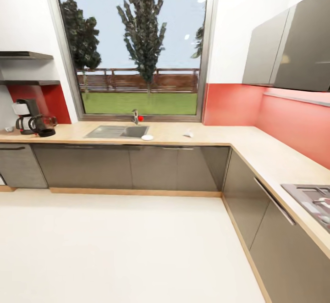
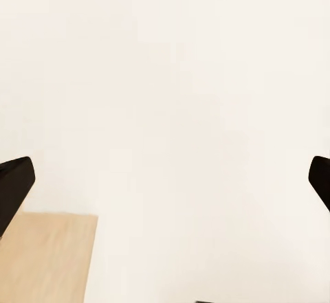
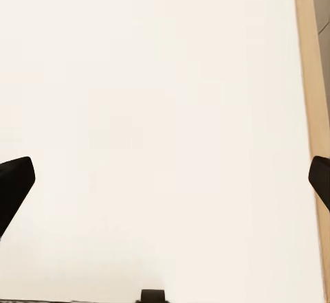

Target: Set up a coffee station on the kitchen countertop: keep the coffee maker on the countertop, move the bottle of coffee from the kitchen shelf to the counter next to the coffee maker, place a paper coffee filter on top of the coffee maker, put the saucer next to the coffee maker with the coffee cup on the saucer, and place the electric kettle next to the coffee maker.

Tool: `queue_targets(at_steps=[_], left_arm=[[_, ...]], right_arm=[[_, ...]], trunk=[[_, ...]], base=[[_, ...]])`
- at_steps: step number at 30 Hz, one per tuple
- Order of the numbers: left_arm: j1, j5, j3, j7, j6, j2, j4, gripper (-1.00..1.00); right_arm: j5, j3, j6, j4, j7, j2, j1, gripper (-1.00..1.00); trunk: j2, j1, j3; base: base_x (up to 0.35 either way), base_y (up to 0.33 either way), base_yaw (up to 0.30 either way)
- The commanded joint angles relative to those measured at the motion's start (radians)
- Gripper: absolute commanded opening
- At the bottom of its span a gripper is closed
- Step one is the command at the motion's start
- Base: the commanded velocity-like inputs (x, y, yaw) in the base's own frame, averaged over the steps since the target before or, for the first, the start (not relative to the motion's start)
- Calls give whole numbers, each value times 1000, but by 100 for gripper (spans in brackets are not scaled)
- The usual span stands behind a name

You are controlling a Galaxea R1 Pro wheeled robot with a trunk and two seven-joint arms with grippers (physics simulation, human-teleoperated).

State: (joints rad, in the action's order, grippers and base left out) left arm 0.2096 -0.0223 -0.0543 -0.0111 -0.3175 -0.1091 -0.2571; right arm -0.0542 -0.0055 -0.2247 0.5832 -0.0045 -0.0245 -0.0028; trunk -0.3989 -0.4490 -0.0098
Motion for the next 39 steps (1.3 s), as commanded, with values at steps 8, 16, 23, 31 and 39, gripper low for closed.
queue_targets(at_steps=[8,16,23,31,39], left_arm=[[1,-2,-1,-1,-3,1,1,100],[1,-1,-1,-1,-3,1,1,100],[1,-1,-1,-1,-3,2,1,100],[-11,1,4,-13,8,10,12,100],[-55,1,0,-13,17,10,35,100]], right_arm=[[-6,-1,-2,0,0,0,-1,100],[-6,-1,-2,-2,-1,0,0,100],[-6,0,-2,-2,0,0,0,100],[-9,-1,-8,-13,-3,11,11,100],[-8,-3,3,-59,-5,42,23,100]], trunk=[[-1,-1,-1],[-1,-1,-1],[-1,-1,-1],[-1,-1,-1],[-1,-1,-1]], base=[[335,0,0],[335,0,0],[335,0,0],[251,0,0],[8,0,0]])
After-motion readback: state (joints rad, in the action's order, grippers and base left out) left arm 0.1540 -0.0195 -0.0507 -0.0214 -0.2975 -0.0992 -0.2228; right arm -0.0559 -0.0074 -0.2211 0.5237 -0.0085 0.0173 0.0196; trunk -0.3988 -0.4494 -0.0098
